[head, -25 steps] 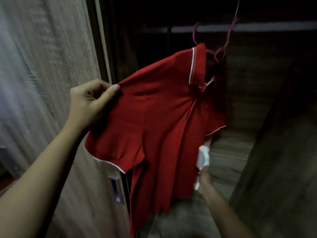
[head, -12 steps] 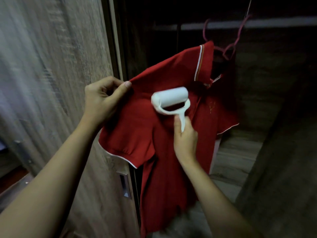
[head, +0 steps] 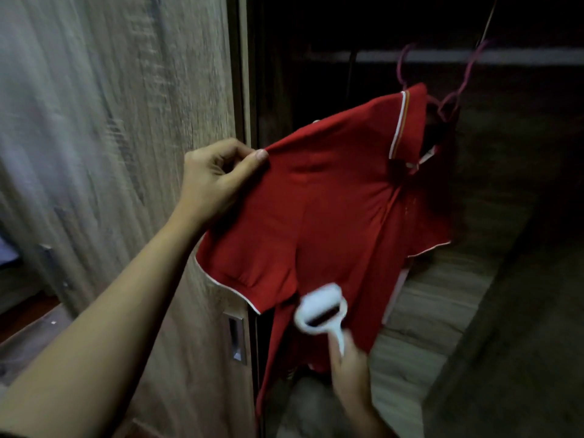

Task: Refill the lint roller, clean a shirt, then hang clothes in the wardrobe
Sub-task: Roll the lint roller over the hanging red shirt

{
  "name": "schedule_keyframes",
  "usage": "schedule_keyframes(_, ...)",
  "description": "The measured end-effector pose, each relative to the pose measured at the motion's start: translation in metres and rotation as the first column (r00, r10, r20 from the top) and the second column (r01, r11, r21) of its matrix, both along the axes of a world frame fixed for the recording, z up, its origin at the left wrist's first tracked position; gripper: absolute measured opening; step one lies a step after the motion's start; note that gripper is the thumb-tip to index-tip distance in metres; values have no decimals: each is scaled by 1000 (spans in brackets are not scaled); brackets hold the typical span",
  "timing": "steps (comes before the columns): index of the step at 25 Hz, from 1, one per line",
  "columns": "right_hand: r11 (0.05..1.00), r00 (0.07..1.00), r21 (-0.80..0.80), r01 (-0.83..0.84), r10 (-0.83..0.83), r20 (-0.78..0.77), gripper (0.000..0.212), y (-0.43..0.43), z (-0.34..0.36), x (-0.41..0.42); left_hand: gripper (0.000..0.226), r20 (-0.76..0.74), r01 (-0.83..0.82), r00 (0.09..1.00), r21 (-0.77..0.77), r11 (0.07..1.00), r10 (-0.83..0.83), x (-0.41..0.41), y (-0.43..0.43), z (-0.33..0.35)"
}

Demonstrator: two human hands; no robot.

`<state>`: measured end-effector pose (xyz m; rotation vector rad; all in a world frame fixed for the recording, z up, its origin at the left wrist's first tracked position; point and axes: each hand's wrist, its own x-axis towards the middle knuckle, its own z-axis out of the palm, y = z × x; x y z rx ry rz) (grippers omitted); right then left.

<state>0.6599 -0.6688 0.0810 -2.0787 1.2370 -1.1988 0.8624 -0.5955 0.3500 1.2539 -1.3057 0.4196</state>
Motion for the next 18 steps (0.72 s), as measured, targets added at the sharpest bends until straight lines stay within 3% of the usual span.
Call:
schedule_keyframes(2,996,955,-88,13,14,295,54,-24,52,17,14,-31,24,999,4,1000,-23,2,-1,0)
schedule_keyframes(4,982,891,-181,45,43,452,45,-43,120,31,13,-27,14,1000,2,1000,-14,4,-2,0)
schedule_keyframes(6,967,883,-247,57,66,464,43,-46,141,49,13,-35,19,999,5,1000,-19,4,-2,-1)
schedule_keyframes(8,982,909,-186,17,63,411,50,-39,98,63,12,-35,24,999,12,1000,-23,5,0,0)
schedule_keyframes(11,988,981,128,-89,64,185,80,-24,4,65,15,-37,11,999,29,1000,-10,4,1,0)
schedule_keyframes(13,984,994,172,-50,31,108,81,-18,-15,56,14,-37,7,999,46,999,-5,4,1,0)
schedule_keyframes(14,992,991,122,-15,-2,136,75,-19,-4,52,14,-38,11,999,52,999,-9,4,1,1)
schedule_keyframes(18,969,875,-235,79,45,482,48,-38,128,43,13,-56,27,998,25,999,-25,4,-1,0)
